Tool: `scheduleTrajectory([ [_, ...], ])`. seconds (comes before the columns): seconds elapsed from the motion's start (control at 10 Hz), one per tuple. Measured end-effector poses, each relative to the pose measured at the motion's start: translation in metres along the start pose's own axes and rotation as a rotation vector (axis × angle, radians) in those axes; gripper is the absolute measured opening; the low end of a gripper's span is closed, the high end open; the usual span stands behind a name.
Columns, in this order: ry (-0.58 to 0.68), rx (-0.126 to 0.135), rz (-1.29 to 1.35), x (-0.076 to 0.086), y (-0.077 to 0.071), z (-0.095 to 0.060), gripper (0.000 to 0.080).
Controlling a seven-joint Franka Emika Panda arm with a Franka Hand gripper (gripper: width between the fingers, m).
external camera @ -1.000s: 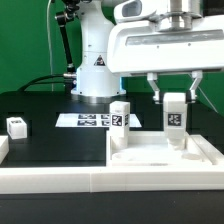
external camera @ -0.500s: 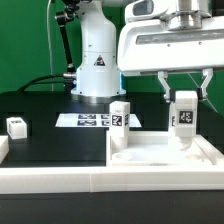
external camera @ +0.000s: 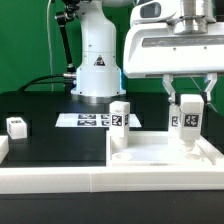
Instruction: Assemble square table
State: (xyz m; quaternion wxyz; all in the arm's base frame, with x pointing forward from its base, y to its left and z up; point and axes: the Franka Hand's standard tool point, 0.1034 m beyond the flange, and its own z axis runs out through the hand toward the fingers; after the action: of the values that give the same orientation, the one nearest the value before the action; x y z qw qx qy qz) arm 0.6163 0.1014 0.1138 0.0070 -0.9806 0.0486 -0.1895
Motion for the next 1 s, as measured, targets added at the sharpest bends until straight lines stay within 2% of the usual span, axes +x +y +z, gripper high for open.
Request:
scheduleTrajectory([
  [1.0, 0.072, 0.007, -0.009, 0.0032, -0.0032, 0.0035, 0.0290],
])
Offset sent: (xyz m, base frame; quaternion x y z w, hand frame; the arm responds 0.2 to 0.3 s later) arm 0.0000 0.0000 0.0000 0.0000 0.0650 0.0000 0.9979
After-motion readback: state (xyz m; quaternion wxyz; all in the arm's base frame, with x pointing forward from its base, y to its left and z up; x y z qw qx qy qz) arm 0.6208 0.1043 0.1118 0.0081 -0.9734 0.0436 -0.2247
